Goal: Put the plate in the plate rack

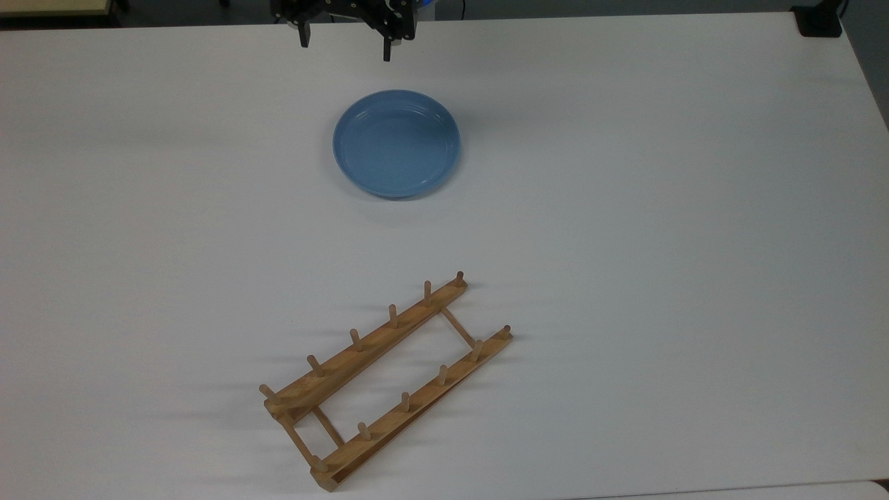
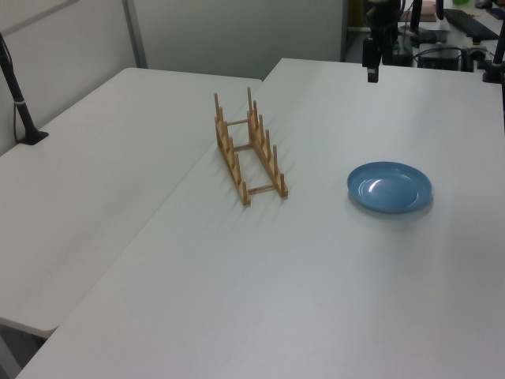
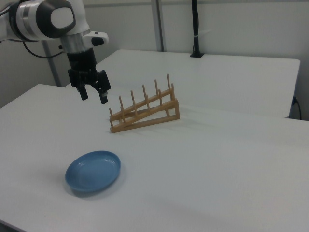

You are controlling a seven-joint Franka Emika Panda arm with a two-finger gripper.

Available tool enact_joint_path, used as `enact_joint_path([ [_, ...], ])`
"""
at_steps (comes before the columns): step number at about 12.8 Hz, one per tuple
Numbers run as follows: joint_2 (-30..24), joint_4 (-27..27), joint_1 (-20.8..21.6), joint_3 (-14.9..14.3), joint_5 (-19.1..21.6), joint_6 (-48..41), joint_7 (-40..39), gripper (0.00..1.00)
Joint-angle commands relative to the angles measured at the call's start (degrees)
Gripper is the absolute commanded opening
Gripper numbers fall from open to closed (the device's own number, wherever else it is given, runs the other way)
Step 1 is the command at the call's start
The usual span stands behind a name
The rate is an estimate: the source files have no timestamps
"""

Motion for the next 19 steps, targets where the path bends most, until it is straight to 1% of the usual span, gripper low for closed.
enact_joint_path([
  [1,-0.44,-0.80,0.49,-0.32,0.03,0.24,0.47,1.00],
  [8,-0.27,-0.89,0.40,-0.32,0.03,0.32,-0.31,1.00],
  [9,-0.18,-1.15,0.31,-0.32,0.03,0.24,-3.10,1.00],
  [10,-0.01,-1.58,0.22,-0.32,0.03,0.32,-7.40,1.00],
  [12,2.18,-3.16,-0.04,-0.32,0.03,0.50,-17.23,1.00],
  [14,4.29,-4.48,-0.22,-0.41,-0.32,3.30,-21.31,1.00],
  [19,8.16,-11.16,-0.92,-0.41,-1.46,11.03,-27.39,1.00],
])
